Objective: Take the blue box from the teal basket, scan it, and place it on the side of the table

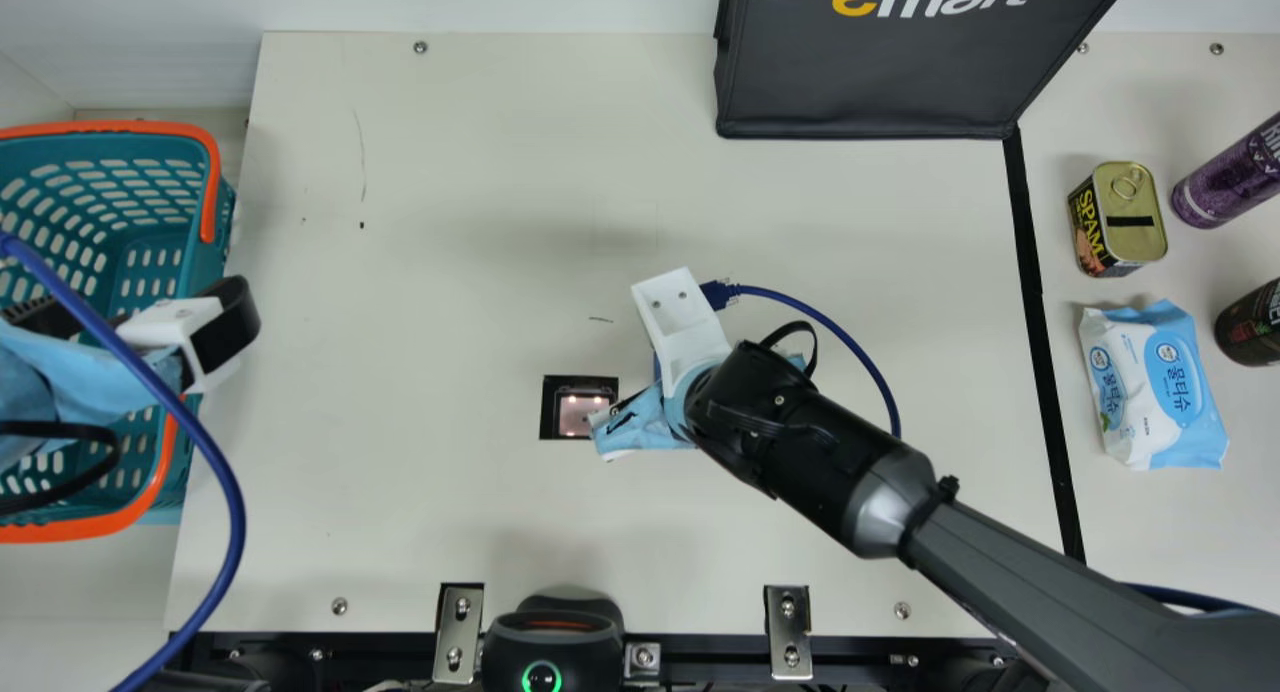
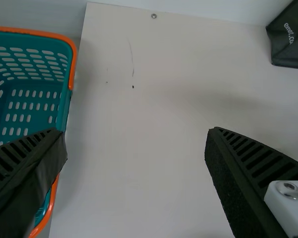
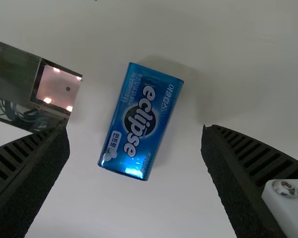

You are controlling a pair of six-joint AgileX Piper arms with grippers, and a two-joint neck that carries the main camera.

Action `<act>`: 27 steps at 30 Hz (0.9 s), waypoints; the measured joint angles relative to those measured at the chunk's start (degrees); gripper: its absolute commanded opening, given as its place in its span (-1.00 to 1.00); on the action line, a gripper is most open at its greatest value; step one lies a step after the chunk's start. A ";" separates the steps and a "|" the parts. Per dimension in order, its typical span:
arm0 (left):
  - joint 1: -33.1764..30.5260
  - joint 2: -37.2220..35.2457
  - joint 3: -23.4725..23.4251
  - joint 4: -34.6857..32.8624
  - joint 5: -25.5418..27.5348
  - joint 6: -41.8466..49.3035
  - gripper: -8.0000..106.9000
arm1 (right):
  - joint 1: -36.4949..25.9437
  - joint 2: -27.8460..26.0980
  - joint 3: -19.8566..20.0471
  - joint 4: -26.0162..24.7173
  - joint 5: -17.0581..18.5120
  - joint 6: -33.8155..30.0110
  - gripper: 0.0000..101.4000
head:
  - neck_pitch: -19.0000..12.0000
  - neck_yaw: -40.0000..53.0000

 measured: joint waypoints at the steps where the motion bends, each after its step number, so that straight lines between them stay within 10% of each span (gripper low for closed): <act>1: 0.00 0.00 0.00 0.00 0.00 0.00 0.71 | 0.00 0.25 0.07 -0.10 -0.09 0.41 0.87 | 0.00 0.00; 27: 0.00 0.00 0.00 0.00 0.00 0.00 0.71 | 0.50 6.22 -6.56 -3.91 2.48 15.42 0.87 | 0.00 0.00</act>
